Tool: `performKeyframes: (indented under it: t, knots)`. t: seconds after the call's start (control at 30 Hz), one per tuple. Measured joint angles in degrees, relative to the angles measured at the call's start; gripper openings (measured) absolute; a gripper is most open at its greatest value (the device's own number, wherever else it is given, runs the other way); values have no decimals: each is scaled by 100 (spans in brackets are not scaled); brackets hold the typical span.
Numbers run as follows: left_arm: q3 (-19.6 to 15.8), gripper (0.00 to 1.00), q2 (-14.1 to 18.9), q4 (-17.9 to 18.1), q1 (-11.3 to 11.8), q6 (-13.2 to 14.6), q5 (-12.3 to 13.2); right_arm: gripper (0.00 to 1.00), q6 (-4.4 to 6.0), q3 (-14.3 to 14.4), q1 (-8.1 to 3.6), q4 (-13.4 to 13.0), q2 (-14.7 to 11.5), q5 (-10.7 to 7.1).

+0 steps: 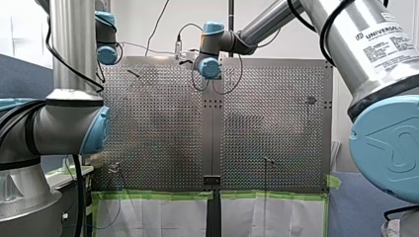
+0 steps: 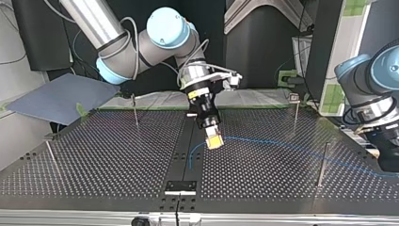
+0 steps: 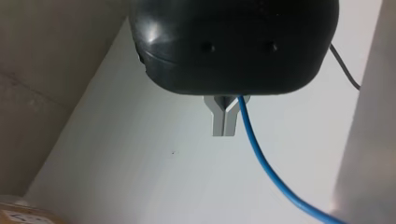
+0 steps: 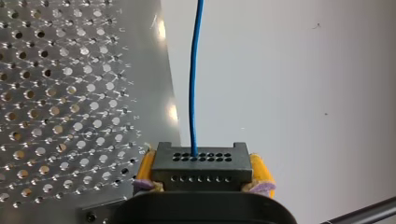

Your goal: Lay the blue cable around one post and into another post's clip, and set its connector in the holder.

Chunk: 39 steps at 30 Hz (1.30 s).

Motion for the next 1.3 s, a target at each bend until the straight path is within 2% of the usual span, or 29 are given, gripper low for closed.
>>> performKeyframes:
  t: [0.3, 0.63, 0.83, 1.3]
  knots:
    - [29, 0, -356, 114, 0, 21, 295, 0, 0, -164, -38, 46, 166, 15]
    - [30, 0, -662, 248, 27, 22, 390, 0, 0, -174, -123, 28, 191, 13]
    - [30, 0, -829, 287, -6, 124, 447, 0, 0, -175, -166, 8, 217, 3]
    - [28, 0, -1102, 299, 4, 162, 492, 0, -1, -175, -145, -12, 380, -27]
